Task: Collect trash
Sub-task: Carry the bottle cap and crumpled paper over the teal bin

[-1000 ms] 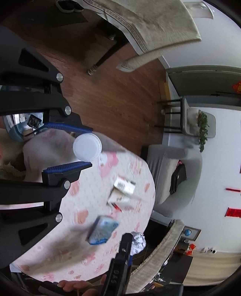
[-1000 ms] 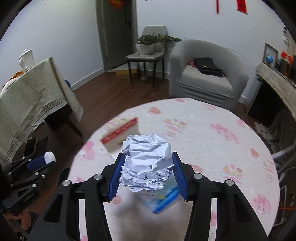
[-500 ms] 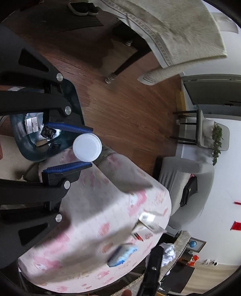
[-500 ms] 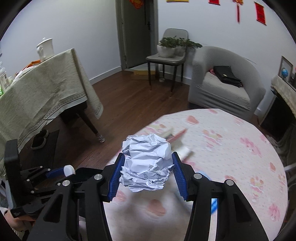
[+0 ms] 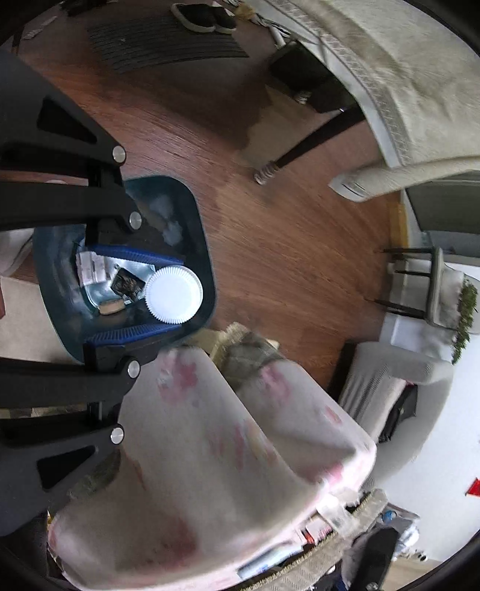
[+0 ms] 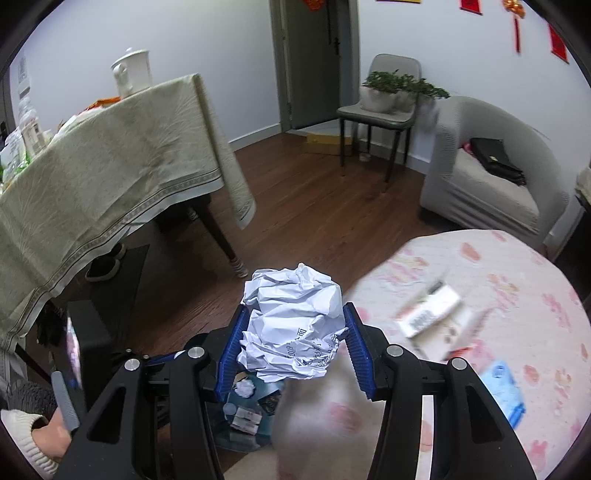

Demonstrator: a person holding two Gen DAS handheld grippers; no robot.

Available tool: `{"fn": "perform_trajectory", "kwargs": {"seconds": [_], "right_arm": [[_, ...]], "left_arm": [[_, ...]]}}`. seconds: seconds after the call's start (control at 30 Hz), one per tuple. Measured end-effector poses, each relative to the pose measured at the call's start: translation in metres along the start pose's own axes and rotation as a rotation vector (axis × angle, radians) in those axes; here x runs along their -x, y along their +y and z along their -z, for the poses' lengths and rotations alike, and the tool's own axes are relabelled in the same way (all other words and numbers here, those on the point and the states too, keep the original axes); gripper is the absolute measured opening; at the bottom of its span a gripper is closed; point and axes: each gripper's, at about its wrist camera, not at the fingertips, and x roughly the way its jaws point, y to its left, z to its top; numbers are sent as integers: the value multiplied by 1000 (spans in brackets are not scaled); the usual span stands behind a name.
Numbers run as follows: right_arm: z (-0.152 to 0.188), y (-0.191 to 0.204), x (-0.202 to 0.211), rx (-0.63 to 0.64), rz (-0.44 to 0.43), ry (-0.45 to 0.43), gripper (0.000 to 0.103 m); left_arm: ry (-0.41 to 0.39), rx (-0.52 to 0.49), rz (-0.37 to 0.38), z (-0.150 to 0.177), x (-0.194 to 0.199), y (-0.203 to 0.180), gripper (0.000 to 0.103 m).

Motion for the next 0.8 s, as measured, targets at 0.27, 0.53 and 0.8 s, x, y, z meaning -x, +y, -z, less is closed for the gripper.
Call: {"fn": "perform_trajectory", "kwargs": {"seconds": [0.27,0.53,0.8], "right_arm": [[0,30,-29,25,-35,49,52],[6,51,-53,52,-48,108,52],[12,67,-75,62,-60,158,52]], "left_arm": [[81,49,-20,13,-26,28,34],[151,52,-29,24,-49,37,34],[240,36,-37,45,-70,47,34]]}}
